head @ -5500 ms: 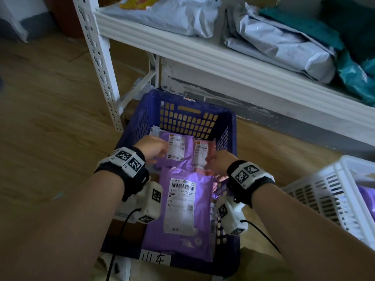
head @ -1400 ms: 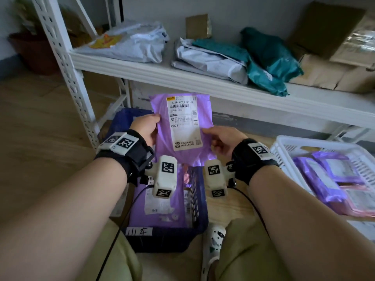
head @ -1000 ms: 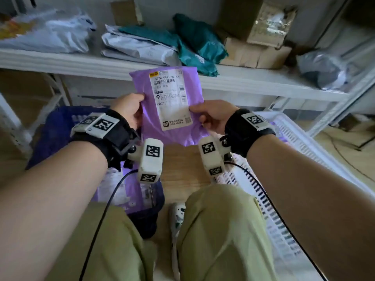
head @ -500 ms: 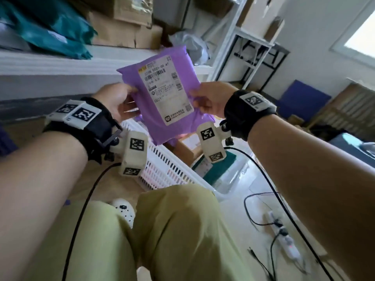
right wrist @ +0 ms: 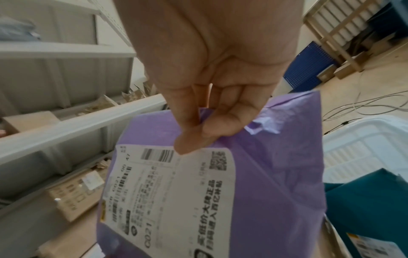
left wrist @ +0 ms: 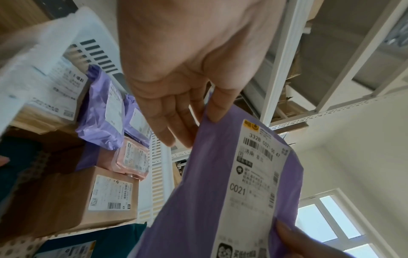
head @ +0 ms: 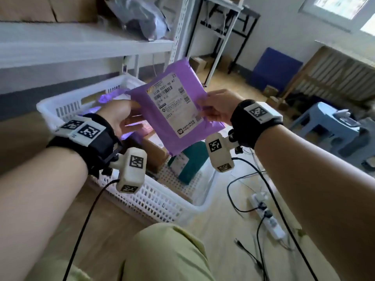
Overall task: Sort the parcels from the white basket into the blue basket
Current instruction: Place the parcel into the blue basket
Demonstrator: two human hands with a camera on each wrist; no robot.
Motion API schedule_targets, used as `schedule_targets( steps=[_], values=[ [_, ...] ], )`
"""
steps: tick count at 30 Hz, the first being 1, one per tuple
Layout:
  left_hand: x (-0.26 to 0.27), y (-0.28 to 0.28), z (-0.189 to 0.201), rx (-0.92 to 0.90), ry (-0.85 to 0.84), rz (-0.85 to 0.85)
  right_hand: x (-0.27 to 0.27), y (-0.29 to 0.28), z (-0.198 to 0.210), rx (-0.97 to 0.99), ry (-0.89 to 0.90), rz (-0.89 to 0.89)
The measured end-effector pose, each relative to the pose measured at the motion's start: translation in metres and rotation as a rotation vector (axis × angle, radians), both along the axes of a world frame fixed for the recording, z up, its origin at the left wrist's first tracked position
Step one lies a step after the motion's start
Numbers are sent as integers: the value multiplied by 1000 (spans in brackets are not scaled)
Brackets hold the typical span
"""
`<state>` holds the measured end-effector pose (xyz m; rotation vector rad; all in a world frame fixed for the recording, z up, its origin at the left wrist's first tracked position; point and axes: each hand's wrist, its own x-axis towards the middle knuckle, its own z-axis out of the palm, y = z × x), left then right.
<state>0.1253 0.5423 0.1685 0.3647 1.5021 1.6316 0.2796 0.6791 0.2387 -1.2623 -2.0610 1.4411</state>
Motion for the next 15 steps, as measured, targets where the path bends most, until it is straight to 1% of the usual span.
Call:
schedule_targets(
  steps=[3, 6, 11, 15],
  values=[
    [-17, 30, -17, -65, 24, 47, -17, 37, -24, -61, -29, -2],
    [-37, 49, -37, -129, 64, 99, -45, 65, -58, -103, -44, 39],
    [-66, 66, -87, -294, 133, 141, -87, 95, -132, -181, -130, 140],
    [-83, 74, -117, -422, 248, 169, -101, 105, -193, -325, -190, 212]
  ],
)
